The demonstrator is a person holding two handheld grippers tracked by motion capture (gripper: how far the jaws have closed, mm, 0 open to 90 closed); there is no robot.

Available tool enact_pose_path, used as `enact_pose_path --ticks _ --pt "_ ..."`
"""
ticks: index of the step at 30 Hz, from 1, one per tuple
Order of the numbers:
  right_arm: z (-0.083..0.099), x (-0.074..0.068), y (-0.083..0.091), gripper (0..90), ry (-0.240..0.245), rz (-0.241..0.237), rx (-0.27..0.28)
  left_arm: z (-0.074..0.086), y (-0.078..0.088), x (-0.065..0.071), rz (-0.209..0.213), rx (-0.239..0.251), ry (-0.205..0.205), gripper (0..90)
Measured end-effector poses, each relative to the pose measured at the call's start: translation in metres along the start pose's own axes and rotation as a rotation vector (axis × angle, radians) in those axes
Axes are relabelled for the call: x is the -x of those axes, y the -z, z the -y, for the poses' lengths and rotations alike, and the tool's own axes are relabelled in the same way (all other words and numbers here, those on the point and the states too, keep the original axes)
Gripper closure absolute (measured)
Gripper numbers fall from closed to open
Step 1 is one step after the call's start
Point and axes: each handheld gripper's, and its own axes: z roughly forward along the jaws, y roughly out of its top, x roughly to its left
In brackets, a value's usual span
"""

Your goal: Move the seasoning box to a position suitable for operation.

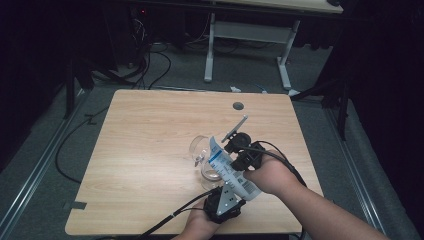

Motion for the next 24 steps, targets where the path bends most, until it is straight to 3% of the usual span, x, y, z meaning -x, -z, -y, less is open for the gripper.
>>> enact_pose_path --ticks 6,8,10,24 --pt "-0.0004 -0.0006 0.0007 89.8 0.008 -0.01 0.002 -0.0013 0.0004 0.0007 0.021 0.012 0.0 60.8" --pt "-0.0004 -0.0026 0.0019 89.8 -0.019 -0.012 -0.006 -0.002 0.0006 0.0004 0.022 0.015 0.003 60.8" --pt "-0.0014 0.0001 0.0014 89.8 0.017 -0.015 0.012 -0.0029 0.001 0.0002 0.025 0.019 0.005 60.8" --pt "-0.0033 0.0008 0.006 89.8 0.028 -0.017 0.025 -0.0079 0.0029 -0.0009 0.039 0.03 0.008 60.6"
